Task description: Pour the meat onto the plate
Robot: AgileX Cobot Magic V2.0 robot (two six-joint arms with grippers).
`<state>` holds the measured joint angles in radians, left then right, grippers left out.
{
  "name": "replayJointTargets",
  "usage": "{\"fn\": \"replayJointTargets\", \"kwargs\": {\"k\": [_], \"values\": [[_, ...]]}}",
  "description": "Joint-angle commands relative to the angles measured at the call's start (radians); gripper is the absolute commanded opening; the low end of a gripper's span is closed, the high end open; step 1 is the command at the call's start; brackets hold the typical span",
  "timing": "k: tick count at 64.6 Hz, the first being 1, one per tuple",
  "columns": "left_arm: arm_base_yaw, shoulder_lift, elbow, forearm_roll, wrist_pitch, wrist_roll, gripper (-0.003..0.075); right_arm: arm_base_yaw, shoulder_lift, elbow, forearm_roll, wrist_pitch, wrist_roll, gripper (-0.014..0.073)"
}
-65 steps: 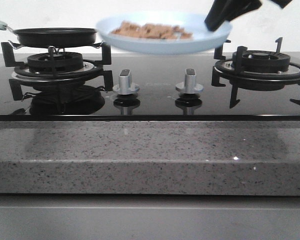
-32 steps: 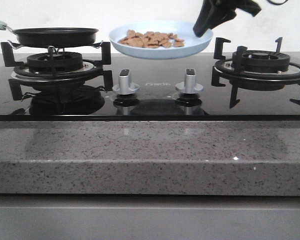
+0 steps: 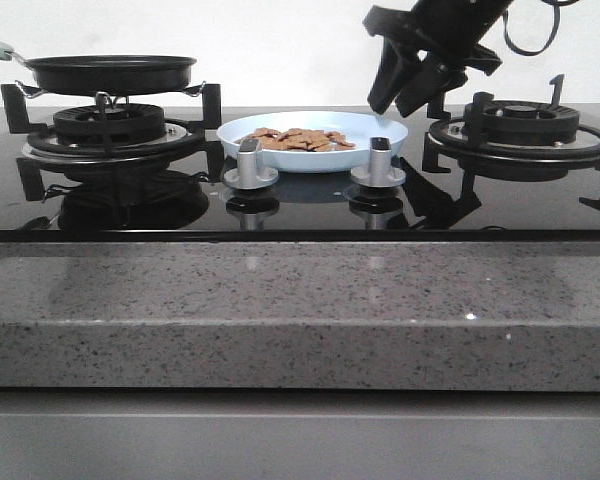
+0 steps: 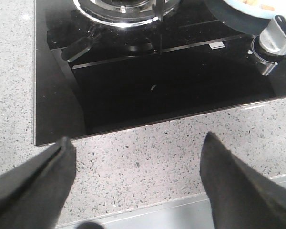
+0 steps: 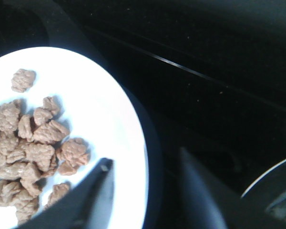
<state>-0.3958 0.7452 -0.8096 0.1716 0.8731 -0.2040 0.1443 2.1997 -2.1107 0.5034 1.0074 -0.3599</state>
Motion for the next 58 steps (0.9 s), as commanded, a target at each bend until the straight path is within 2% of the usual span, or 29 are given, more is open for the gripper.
{"fn": "replayJointTargets", "kwargs": {"k": [1, 18, 27, 37, 58], "values": [[-0.009, -0.004, -0.025, 0.011, -0.065, -0.009, 0.0531, -0.004, -0.084, -0.038, 0.021, -0.015, -0.006, 0.0447], [-0.009, -0.004, -0.025, 0.013, -0.065, -0.009, 0.0531, 0.009, -0.226, -0.025, 0.019, 0.113, 0.012, 0.0444], [-0.009, -0.004, -0.025, 0.017, -0.069, -0.009, 0.0531, 0.056, -0.346, 0.062, -0.034, 0.117, 0.015, 0.0444], [-0.009, -0.004, -0.025, 0.018, -0.091, -0.009, 0.0531, 0.106, -0.521, 0.244, -0.15, 0.059, 0.091, 0.0444], [-0.009, -0.004, -0.014, 0.034, -0.093, -0.009, 0.0531, 0.081, -0.927, 0.742, -0.258, -0.134, 0.119, 0.0444]]}}
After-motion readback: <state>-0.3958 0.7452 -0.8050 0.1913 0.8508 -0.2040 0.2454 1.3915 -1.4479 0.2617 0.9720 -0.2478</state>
